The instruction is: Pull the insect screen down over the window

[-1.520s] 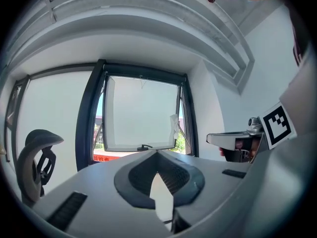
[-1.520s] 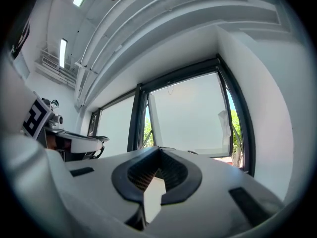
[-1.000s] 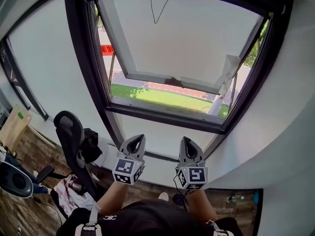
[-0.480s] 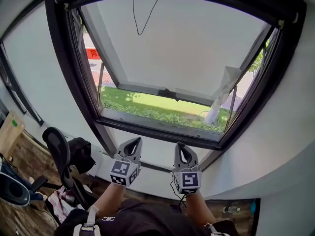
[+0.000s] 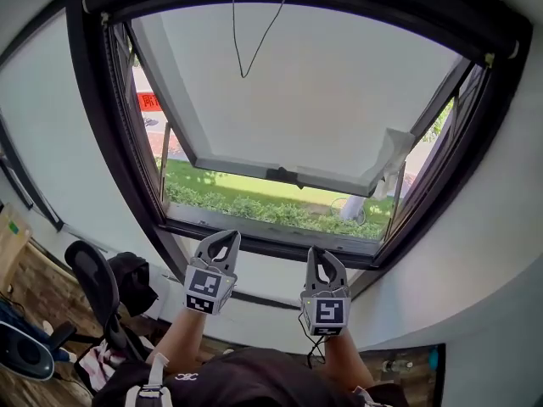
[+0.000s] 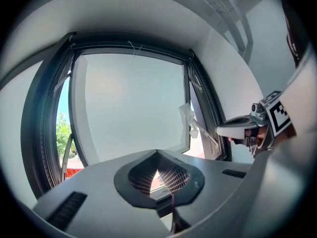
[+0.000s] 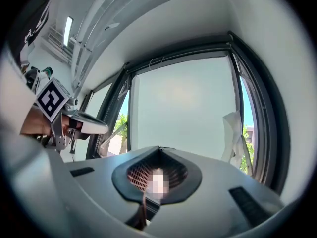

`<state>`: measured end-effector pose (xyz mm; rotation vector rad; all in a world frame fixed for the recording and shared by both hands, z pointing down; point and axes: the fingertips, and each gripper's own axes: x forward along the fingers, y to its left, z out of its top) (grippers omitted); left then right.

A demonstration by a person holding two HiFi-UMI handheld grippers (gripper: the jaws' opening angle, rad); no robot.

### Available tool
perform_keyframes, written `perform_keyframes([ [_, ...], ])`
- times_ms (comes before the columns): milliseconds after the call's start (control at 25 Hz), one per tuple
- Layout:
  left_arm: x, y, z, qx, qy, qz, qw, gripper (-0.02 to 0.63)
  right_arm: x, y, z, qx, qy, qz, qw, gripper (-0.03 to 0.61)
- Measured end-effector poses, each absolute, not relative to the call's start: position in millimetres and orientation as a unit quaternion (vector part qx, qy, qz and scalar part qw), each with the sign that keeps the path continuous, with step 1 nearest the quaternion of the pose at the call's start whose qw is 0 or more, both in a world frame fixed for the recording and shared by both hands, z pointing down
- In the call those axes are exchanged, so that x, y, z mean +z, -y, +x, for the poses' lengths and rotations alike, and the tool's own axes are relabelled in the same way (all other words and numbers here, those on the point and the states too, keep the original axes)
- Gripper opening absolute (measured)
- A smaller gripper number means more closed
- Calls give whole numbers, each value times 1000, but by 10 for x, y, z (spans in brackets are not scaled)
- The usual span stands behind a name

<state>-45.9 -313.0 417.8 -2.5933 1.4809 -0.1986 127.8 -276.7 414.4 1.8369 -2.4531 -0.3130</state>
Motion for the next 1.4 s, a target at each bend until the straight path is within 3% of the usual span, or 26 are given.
perform_keyframes([
  [80,4122,3209,-487,-98,-484,-863,103,9,4088,2812,1385,-118,788,603,52,5],
  [160,4057,3251,-510,-131,-475,-859,140,109,4010,2835,1495,-139,784,599,82,12],
  [280,3921,3326,-542,-181,-459,-847,200,166,3867,2897,1640,-168,780,585,145,122],
  [480,3704,3423,-624,-275,-438,-810,276,266,3674,2937,1882,-199,771,559,233,226],
  [680,3246,3378,-632,-303,-410,-798,320,239,3351,2921,2042,-244,743,552,290,247],
  [1240,1757,3603,-1403,-414,-424,-695,407,241,1862,2999,2307,-359,664,558,344,247],
  [1400,1224,3710,-1601,-404,-440,-672,437,228,1401,3055,2390,-384,641,567,347,247],
])
